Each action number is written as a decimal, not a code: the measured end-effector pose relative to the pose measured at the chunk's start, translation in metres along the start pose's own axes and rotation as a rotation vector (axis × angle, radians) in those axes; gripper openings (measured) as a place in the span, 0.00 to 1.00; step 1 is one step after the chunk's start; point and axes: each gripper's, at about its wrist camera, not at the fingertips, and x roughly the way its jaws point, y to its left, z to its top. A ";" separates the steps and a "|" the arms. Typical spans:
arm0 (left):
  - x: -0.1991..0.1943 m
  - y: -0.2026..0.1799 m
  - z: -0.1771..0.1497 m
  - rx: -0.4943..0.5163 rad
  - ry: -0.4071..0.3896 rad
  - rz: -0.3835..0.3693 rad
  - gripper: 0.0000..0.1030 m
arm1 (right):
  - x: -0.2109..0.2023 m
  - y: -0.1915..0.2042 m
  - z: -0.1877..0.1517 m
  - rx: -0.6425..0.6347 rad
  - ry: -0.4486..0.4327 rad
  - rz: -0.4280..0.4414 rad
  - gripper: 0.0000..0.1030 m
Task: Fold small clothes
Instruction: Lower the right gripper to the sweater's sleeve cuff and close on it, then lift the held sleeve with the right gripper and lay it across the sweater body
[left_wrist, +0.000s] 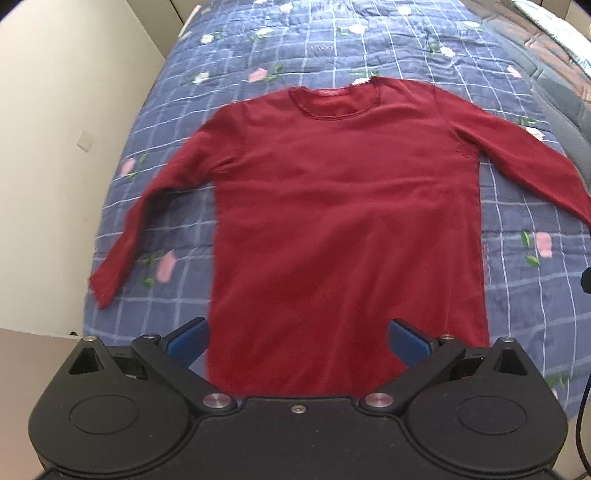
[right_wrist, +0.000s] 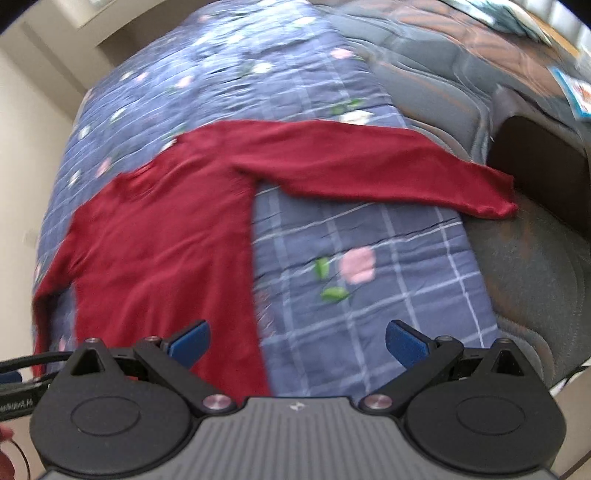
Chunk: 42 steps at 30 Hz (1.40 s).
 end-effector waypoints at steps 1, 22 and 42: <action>0.008 -0.007 0.007 0.001 -0.003 -0.001 0.99 | 0.008 -0.010 0.006 0.038 0.002 0.008 1.00; 0.158 -0.163 0.144 0.038 -0.135 -0.029 0.99 | 0.126 -0.244 0.041 0.744 -0.357 -0.043 1.00; 0.170 -0.184 0.132 0.045 -0.084 0.002 0.99 | 0.139 -0.251 0.066 0.660 -0.467 -0.221 0.10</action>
